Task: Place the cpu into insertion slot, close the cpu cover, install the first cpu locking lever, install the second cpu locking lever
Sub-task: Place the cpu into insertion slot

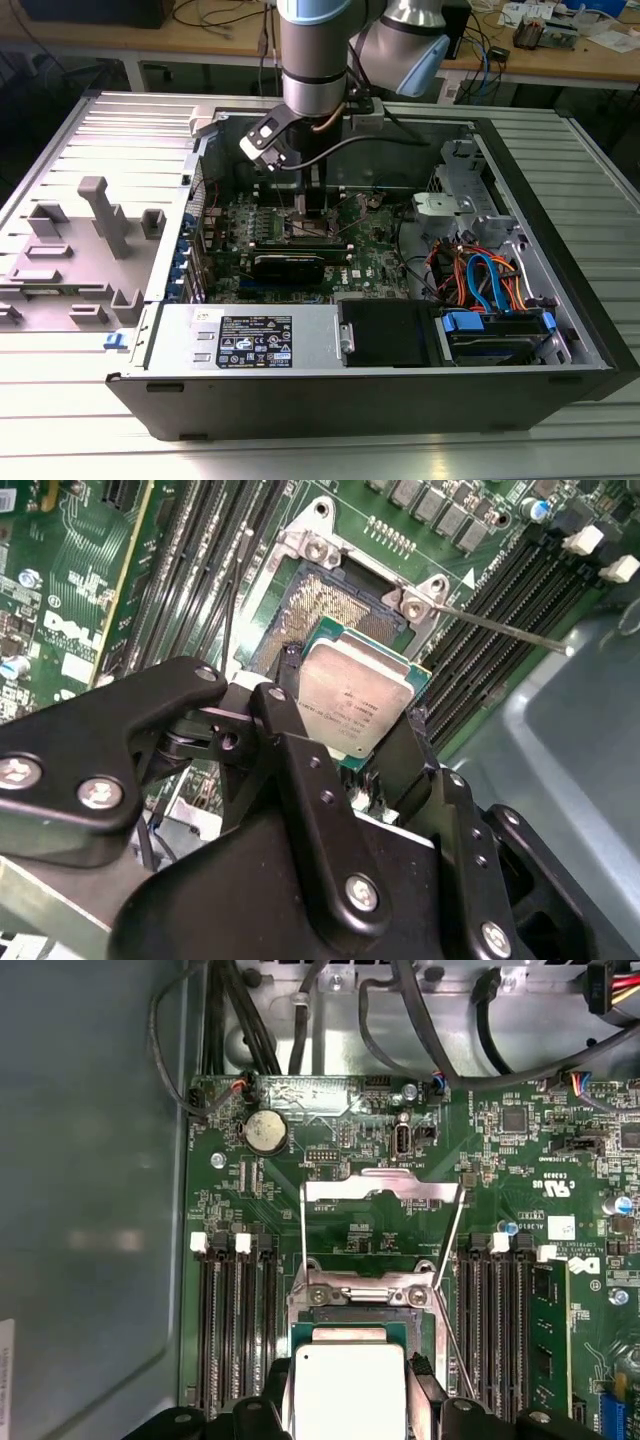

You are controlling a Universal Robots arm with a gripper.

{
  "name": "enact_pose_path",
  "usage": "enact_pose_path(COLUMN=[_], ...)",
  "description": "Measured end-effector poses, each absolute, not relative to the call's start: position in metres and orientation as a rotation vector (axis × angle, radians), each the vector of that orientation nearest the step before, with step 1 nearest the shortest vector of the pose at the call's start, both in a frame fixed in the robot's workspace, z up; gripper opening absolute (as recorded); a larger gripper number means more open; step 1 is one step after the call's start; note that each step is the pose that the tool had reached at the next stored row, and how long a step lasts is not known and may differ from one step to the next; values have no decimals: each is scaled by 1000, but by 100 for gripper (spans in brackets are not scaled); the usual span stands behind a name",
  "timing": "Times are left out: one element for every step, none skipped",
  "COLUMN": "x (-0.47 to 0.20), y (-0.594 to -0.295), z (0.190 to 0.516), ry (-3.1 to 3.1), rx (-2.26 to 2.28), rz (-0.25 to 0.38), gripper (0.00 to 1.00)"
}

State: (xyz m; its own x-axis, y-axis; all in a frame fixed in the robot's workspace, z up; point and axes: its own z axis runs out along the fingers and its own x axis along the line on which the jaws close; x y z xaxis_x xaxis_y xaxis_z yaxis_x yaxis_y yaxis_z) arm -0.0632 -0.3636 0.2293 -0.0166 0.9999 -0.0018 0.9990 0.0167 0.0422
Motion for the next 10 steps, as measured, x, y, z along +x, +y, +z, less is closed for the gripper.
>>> enact_pose_path(x=[-63, -64, -64, -64, -65, -65, -65, -65, -65, -65], y=[-364, -364, -364, -364, -364, -364, -365, -366, -367, -368], z=[228, 226, 224, 222, 221, 220, 219, 217, 216, 214], ry=[2218, 2217, 2218, 2218, 2218, 2218, 2218, 2218, 2217, 2217], rx=[2181, 2181, 2181, 2181, 2181, 2181, 2181, 2181, 2181, 2181], rz=[45, 45, 45, 45, 45, 45, 44, 45, 45, 45], gripper=[55, 55, 55, 55, 55, 55, 55, 55, 55, 55])
